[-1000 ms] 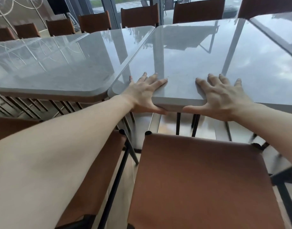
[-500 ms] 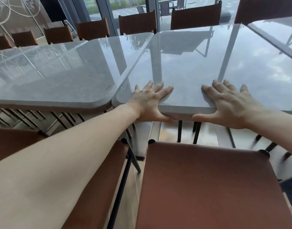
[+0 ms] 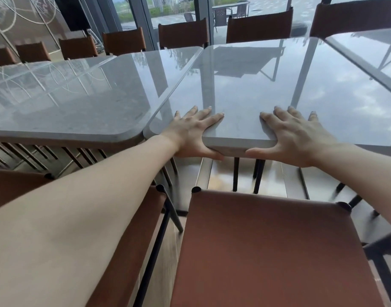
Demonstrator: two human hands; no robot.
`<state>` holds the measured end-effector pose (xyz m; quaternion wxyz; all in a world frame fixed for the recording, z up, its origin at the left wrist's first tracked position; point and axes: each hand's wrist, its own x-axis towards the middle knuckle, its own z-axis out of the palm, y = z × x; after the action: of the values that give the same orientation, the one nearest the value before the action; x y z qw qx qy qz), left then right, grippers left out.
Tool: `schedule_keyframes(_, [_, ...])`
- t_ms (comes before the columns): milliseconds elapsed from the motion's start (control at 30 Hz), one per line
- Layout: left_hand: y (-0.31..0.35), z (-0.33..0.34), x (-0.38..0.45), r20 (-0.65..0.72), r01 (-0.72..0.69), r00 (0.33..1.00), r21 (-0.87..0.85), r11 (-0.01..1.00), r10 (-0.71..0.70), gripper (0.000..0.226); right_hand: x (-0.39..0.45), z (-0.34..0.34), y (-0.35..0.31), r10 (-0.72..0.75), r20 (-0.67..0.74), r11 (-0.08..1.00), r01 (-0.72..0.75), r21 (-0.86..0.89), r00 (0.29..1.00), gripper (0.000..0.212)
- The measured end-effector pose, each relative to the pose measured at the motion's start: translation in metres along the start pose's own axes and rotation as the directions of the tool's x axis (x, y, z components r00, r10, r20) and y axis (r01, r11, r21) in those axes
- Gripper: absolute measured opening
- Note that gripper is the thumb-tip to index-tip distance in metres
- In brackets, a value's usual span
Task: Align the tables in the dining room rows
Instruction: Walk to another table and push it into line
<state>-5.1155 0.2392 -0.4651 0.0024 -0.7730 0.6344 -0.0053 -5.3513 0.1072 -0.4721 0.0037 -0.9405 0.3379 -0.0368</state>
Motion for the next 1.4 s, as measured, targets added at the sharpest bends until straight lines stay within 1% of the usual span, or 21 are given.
schedule_keyframes(67, [-0.001,0.001,0.000,0.007,0.008,1.000,-0.009,1.000,-0.008,0.127,0.000,-0.001,-0.002,-0.011,0.006,1.000,0.011,0.002,1.000,0.131])
schedule_keyframes(133, [-0.003,0.000,0.000,-0.014,0.007,1.000,-0.002,1.000,-0.007,0.128,0.002,-0.003,-0.003,-0.019,-0.019,1.000,0.019,0.002,1.000,0.130])
schedule_keyframes(267, [0.000,-0.003,0.000,0.001,0.030,1.000,-0.010,0.999,-0.030,0.128,0.002,-0.003,-0.002,-0.013,0.002,1.000,0.013,0.000,1.000,0.131])
schedule_keyframes(433, [0.003,-0.009,-0.005,0.070,0.075,0.995,-0.063,0.995,-0.070,0.129,-0.001,-0.005,-0.007,0.007,0.051,1.000,-0.008,0.007,0.999,0.142])
schedule_keyframes(500, [0.005,-0.013,-0.007,0.120,0.098,0.989,-0.096,0.991,-0.086,0.129,-0.003,-0.008,-0.007,0.014,0.069,1.000,-0.015,0.023,0.998,0.142])
schedule_keyframes(567, [0.009,-0.018,-0.009,0.166,0.130,0.980,-0.094,0.987,-0.113,0.126,-0.004,-0.011,-0.008,0.011,0.096,0.999,-0.014,0.030,0.995,0.136])
schedule_keyframes(667, [0.017,-0.028,-0.011,0.208,0.178,0.963,-0.025,0.984,-0.169,0.121,-0.003,-0.013,-0.010,0.015,0.143,0.998,-0.023,0.060,0.990,0.125])
schedule_keyframes(700, [0.021,-0.032,-0.012,0.221,0.199,0.956,-0.003,0.980,-0.194,0.120,-0.002,-0.015,-0.009,0.018,0.159,0.994,-0.035,0.104,0.987,0.121])
schedule_keyframes(767, [0.041,-0.041,-0.014,0.237,0.268,0.934,0.035,0.963,-0.269,0.113,-0.003,-0.023,-0.004,0.034,0.193,0.964,-0.083,0.252,0.981,0.106])
schedule_keyframes(833, [0.071,-0.048,-0.022,0.220,0.360,0.906,0.044,0.932,-0.360,0.096,-0.009,-0.036,0.005,0.052,0.229,0.900,-0.144,0.410,0.972,0.093])
schedule_keyframes(900, [0.100,-0.053,-0.038,0.216,0.430,0.885,-0.040,0.902,-0.413,0.079,-0.022,-0.052,0.010,0.077,0.287,0.826,-0.222,0.518,0.955,0.075])
schedule_keyframes(933, [0.111,-0.057,-0.049,0.234,0.452,0.879,-0.130,0.883,-0.415,0.072,-0.030,-0.062,0.011,0.104,0.318,0.766,-0.280,0.579,0.942,0.062])
schedule_keyframes(967, [0.118,-0.063,-0.061,0.254,0.469,0.876,-0.249,0.847,-0.411,0.066,-0.038,-0.073,0.010,0.148,0.346,0.676,-0.350,0.649,0.927,0.049])
schedule_keyframes(1000, [0.124,-0.073,-0.073,0.266,0.482,0.875,-0.387,0.786,-0.405,0.059,-0.048,-0.086,0.007,0.198,0.366,0.562,-0.411,0.717,0.909,0.039])
schedule_keyframes(1033, [0.128,-0.084,-0.085,0.262,0.480,0.877,-0.529,0.700,-0.404,0.053,-0.058,-0.100,0.003,0.246,0.372,0.448,-0.445,0.776,0.895,0.030])
schedule_keyframes(1067, [0.133,-0.098,-0.096,0.242,0.467,0.875,-0.645,0.605,-0.419,0.048,-0.068,-0.116,-0.002,0.282,0.362,0.353,-0.447,0.822,0.889,0.026])
schedule_keyframes(1100, [0.138,-0.112,-0.106,0.218,0.451,0.867,-0.727,0.517,-0.449,0.043,-0.079,-0.133,-0.008,0.300,0.343,0.287,-0.427,0.858,0.890,0.024])
schedule_keyframes(1167, [0.147,-0.141,-0.124,0.200,0.415,0.843,-0.832,0.367,-0.499,0.037,-0.101,-0.168,-0.020,0.300,0.306,0.194,-0.372,0.908,0.903,0.022])
schedule_keyframes(1200, [0.152,-0.156,-0.133,0.195,0.392,0.841,-0.863,0.319,-0.505,0.035,-0.114,-0.186,-0.026,0.298,0.292,0.154,-0.348,0.925,0.909,0.021])
schedule_keyframes(1300, [0.164,-0.202,-0.156,0.149,0.296,0.870,-0.920,0.256,-0.470,0.029,-0.149,-0.237,-0.038,0.326,0.253,0.062,-0.288,0.956,0.911,0.020])
schedule_keyframes(1400, [0.176,-0.253,-0.180,0.080,0.186,0.893,-0.962,0.200,-0.443,0.024,-0.182,-0.288,-0.049,0.345,0.256,-0.021,-0.265,0.964,0.903,0.018])
